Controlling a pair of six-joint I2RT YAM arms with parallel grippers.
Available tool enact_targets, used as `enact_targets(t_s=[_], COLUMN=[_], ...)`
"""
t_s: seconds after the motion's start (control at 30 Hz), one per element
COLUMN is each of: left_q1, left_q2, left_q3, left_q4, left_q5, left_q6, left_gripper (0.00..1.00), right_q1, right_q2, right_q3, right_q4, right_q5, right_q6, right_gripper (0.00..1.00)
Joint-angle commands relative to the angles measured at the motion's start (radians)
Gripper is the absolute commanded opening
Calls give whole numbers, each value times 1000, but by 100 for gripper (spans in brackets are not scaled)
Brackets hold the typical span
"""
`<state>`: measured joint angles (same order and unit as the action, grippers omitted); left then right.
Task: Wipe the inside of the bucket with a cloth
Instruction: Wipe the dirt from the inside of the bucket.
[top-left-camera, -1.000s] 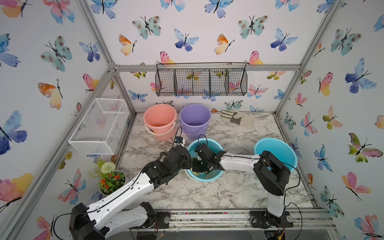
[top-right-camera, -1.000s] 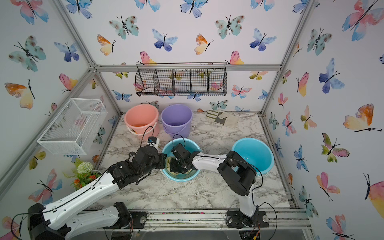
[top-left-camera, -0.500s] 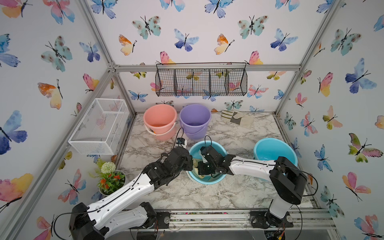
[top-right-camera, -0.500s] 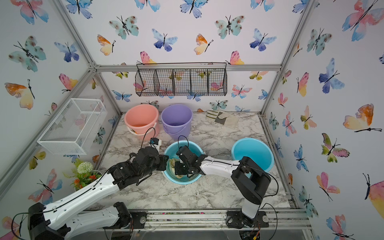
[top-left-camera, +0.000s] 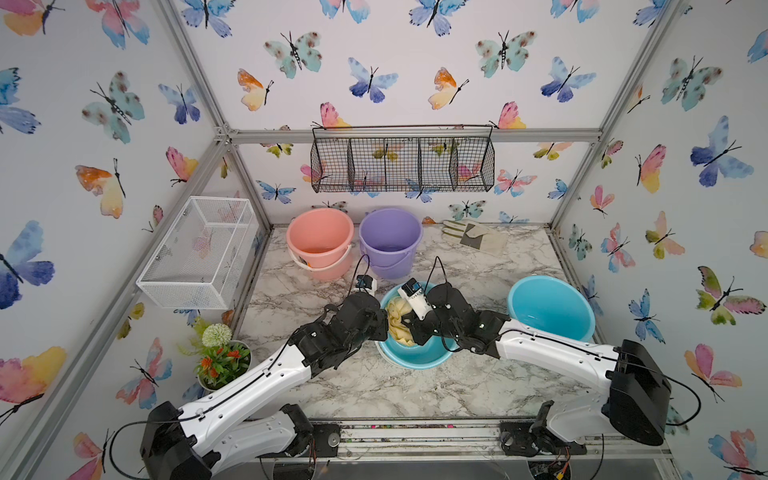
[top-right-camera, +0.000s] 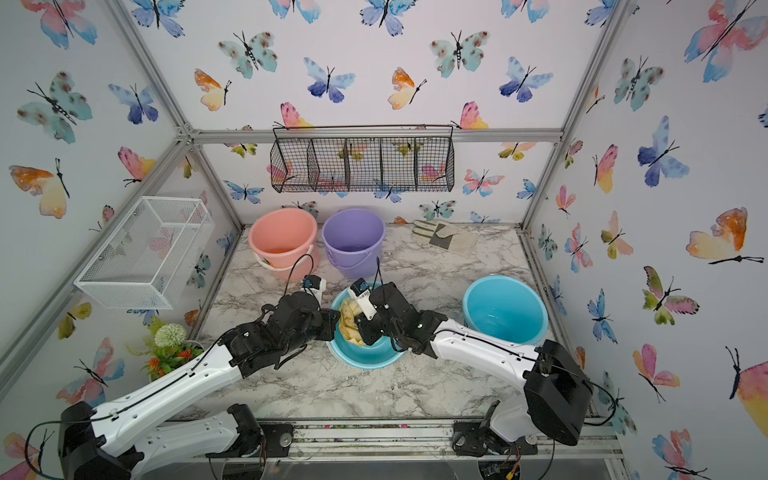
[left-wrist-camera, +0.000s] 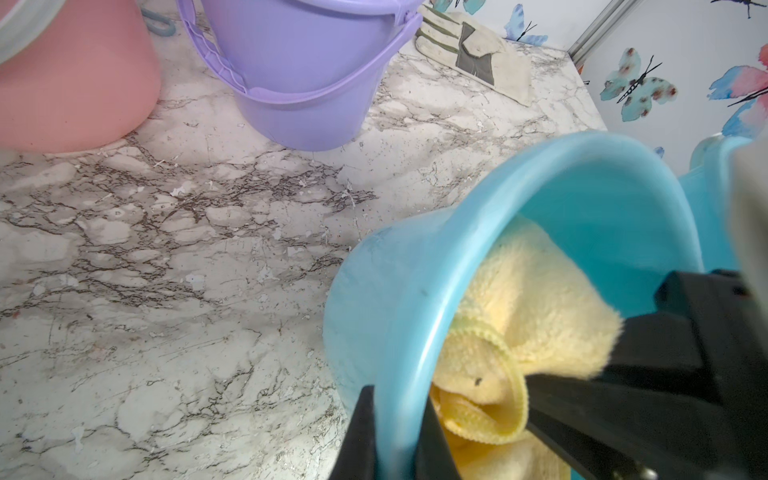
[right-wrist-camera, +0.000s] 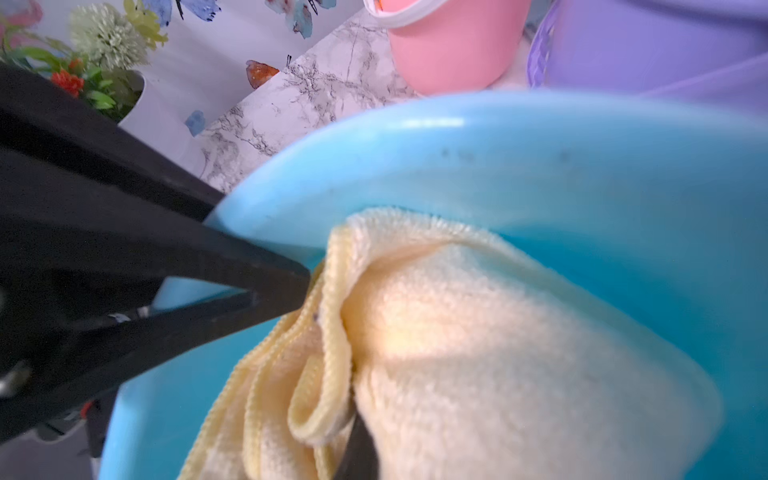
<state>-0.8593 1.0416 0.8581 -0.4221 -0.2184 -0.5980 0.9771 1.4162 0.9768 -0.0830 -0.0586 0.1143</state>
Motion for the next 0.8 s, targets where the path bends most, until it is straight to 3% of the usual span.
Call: enact_targets(t_s=[0.0,0.2,0.4,0.63,0.77], left_q1=[-3,-4,-4,-4,-4], left_q2=[3,11,6,-13,-15], left_q3=[29,34,32,17,8], left_q4=[39,48,46,50,49], left_q5=[41,56,51,33,21], left_q6=[13,21,29,30,28], left_gripper=[0,0,0,0,0], right_q1=[5,5,5,5,5], right_q2=[-37,-15,38,43,57], right_q3=[29,100,209,299,359], right_q4=[73,38,-127,-422,-666], right_q5=[58,128,309,471,470], right_q6=[-372,-688,-850,-886,-836], right_gripper=[2,2,2,2,2])
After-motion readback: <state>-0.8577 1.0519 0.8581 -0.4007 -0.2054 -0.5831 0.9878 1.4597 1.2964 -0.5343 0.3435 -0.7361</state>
